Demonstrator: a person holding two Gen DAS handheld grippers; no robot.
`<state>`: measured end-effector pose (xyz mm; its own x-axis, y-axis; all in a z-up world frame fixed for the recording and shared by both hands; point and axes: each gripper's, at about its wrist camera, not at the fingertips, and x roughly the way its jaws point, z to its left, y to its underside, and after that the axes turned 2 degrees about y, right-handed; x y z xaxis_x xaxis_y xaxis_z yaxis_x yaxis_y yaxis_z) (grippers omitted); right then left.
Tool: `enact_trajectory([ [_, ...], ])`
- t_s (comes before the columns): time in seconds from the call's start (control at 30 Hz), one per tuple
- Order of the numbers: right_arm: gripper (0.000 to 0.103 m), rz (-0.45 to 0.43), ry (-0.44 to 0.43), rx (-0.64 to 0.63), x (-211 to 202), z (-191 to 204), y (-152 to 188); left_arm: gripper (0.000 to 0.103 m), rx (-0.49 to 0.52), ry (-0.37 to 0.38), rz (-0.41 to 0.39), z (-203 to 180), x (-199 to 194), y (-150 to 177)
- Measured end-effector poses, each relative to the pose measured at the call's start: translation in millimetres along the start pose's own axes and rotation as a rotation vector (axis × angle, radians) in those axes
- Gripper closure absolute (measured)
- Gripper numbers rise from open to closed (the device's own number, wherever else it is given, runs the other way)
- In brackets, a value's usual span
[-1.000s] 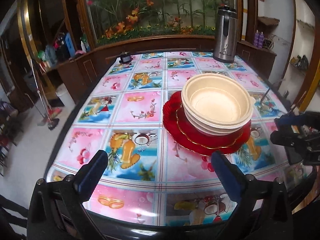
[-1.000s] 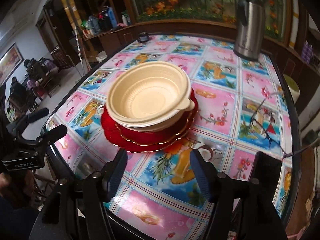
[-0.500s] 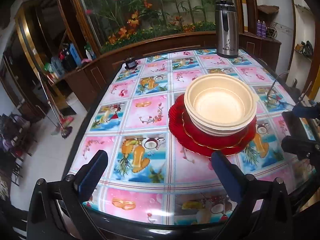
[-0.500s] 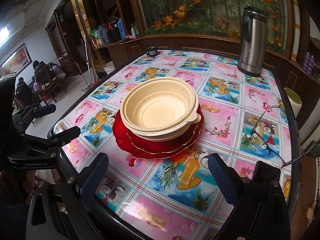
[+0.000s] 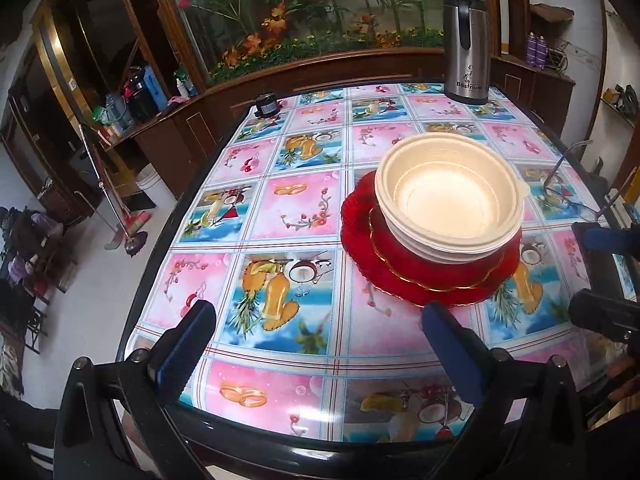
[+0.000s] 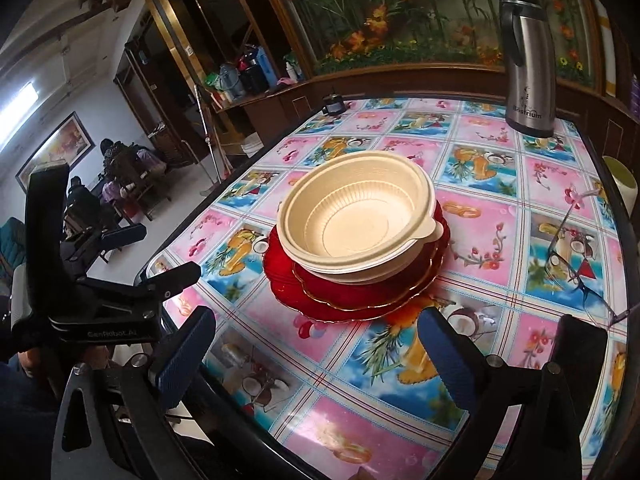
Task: Organize plates and bowls
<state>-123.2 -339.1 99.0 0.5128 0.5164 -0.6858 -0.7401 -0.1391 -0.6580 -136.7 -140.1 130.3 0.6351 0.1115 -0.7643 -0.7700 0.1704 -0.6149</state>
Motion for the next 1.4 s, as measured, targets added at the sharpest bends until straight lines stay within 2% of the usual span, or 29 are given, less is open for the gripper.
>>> enact_trajectory([
  [0.1,0.001,0.001,0.004,-0.007,1,0,0,0.0,0.008,-0.03,0.008,0,1,0],
  [0.53,0.001,0.01,0.002,-0.005,5,-1,0,0.0,0.018,-0.049,0.021,-3,8,1],
  [0.77,0.001,0.016,0.005,0.0,6,-3,0,0.0,0.024,-0.046,0.025,-4,10,1],
  [1.03,0.001,0.014,0.018,0.065,11,-18,0,0.0,0.057,-0.05,0.029,-8,18,-4],
  [1.27,0.001,-0.02,0.065,0.026,7,-9,-10,0.0,0.062,-0.047,0.002,-7,14,-3],
  [1.4,0.001,0.01,0.067,0.031,14,-8,-13,0.0,0.057,-0.023,0.009,-2,13,4],
])
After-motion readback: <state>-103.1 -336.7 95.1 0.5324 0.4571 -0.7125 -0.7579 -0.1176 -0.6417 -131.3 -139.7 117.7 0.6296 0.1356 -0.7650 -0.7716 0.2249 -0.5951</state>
